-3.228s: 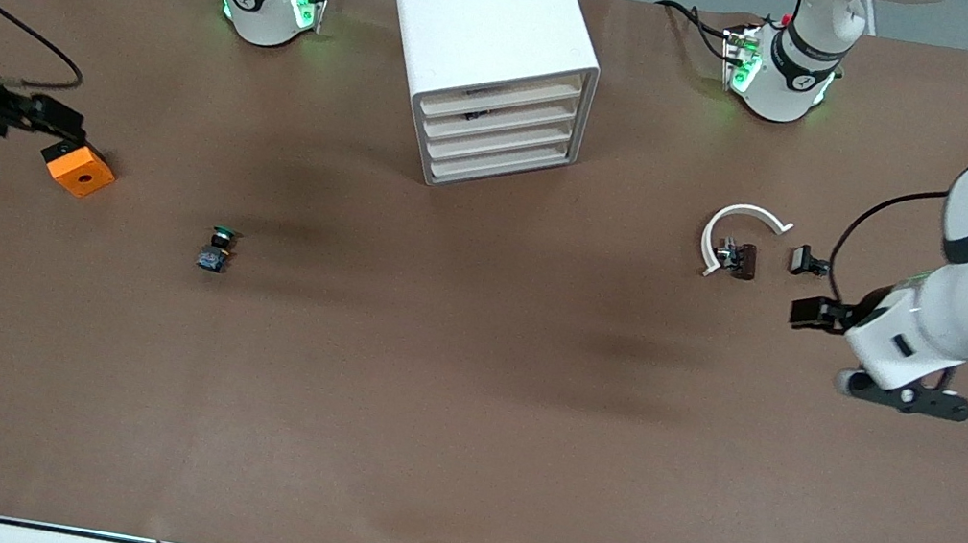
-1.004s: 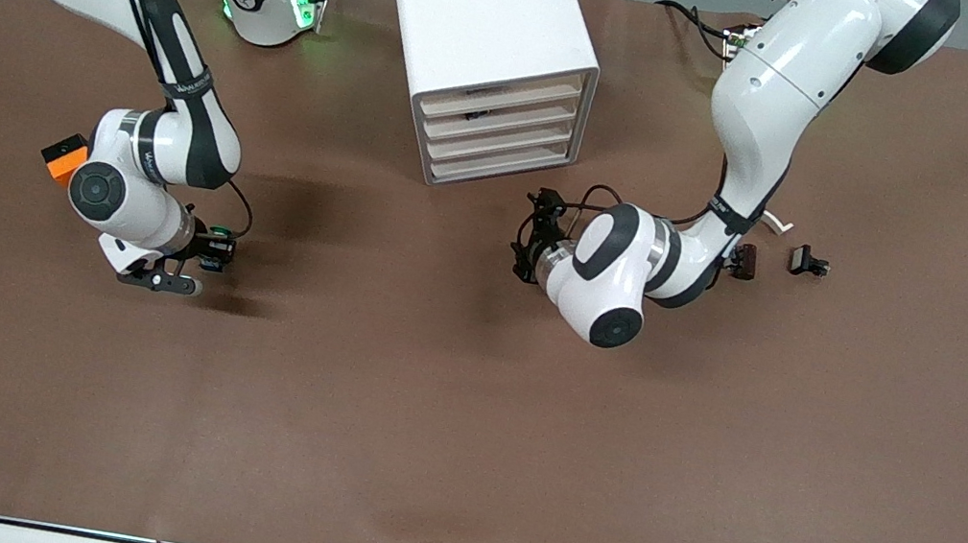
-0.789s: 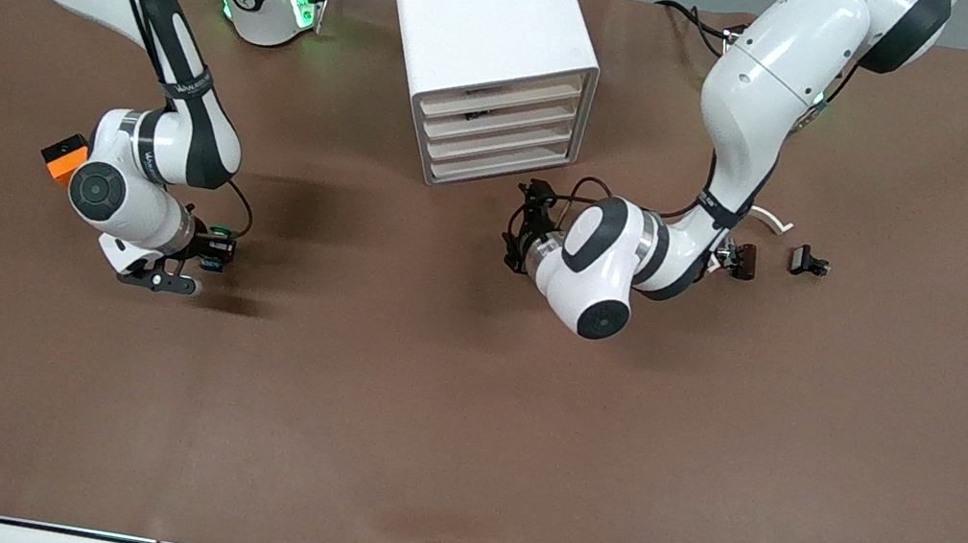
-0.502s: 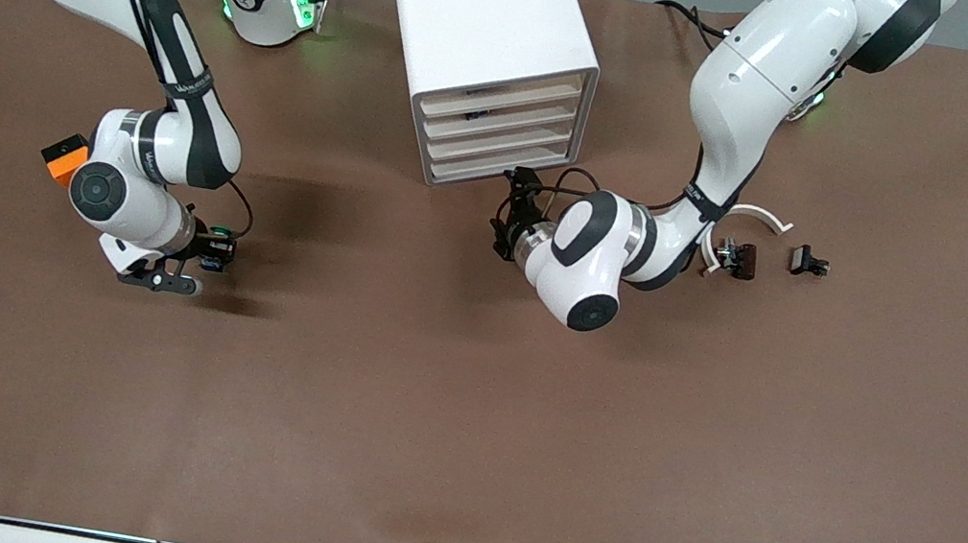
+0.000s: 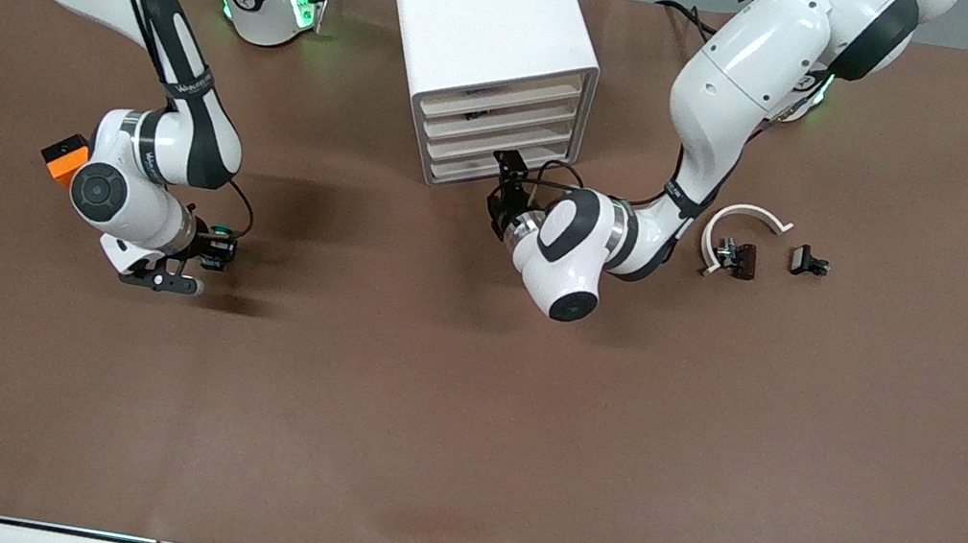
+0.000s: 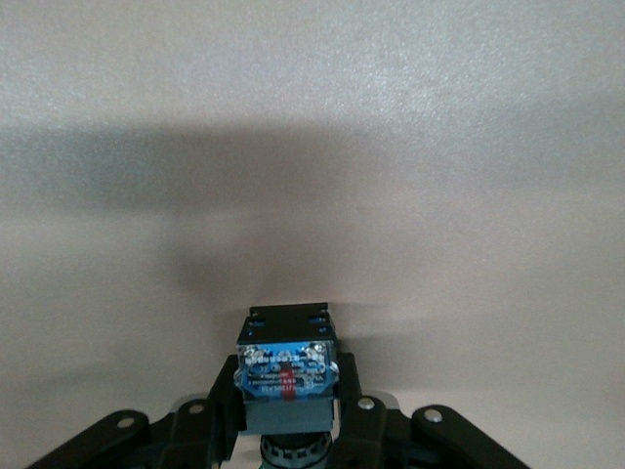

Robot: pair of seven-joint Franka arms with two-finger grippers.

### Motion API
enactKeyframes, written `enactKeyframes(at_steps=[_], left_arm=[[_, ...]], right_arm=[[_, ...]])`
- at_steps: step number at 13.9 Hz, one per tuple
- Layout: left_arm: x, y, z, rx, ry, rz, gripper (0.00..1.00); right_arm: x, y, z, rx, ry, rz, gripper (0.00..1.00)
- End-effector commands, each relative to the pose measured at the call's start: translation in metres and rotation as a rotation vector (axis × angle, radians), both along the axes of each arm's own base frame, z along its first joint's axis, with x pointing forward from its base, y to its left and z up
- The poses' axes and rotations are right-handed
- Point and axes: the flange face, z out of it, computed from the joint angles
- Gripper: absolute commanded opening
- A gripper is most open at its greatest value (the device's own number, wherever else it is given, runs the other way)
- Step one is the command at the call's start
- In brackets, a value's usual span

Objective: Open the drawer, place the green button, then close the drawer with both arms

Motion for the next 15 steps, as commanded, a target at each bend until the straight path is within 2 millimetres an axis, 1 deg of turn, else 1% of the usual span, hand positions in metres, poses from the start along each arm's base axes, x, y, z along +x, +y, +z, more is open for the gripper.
enactKeyframes(at_steps=[1,2,3,4,5,6,8,10,11,13,14,15], left_arm=[[-0.004,-0.005,0.002,0.002,0.06,0.001,1.0],[-0.009,-0.007,0.0,0.006,0.069,-0.009,1.0],[-0.017,-0.013,-0.004,0.015,0.078,-0.02,0.98],[-0.021,-0.016,-0.007,0.024,0.09,-0.019,0.98],[-0.022,-0.016,-0.012,0.022,0.11,-0.003,0.92],[-0.026,-0.02,-0.013,0.017,0.122,0.003,0.85],[-0.03,-0.024,-0.013,0.015,0.127,0.001,0.81],[-0.034,-0.023,-0.016,0.018,0.153,-0.013,0.65],[-0.037,-0.023,-0.018,0.019,0.163,-0.02,0.56],[-0.036,-0.022,-0.019,0.02,0.166,-0.019,0.41],[-0.037,-0.022,-0.019,0.019,0.167,-0.02,0.31],[-0.037,-0.022,-0.019,0.019,0.167,-0.02,0.23]], right_arm=[[0.007,0.003,0.008,0.008,0.026,-0.003,0.14],[0.014,0.004,0.021,0.008,0.034,0.004,0.14],[0.022,0.005,0.037,0.008,0.051,0.006,0.13],[0.029,0.006,0.054,0.007,0.069,0.007,0.13],[0.039,0.009,0.074,0.007,0.091,0.011,0.13],[0.049,0.012,0.095,0.004,0.105,0.015,0.13],[0.07,0.015,0.141,-0.003,0.112,0.022,0.13],[0.082,0.017,0.171,-0.003,0.089,0.021,0.12],[0.086,0.023,0.184,-0.002,0.074,0.028,0.12],[0.091,0.027,0.205,-0.001,0.063,0.035,0.12],[0.093,0.031,0.216,-0.001,0.057,0.043,0.1],[0.094,0.037,0.224,-0.004,0.06,0.051,0.1]])
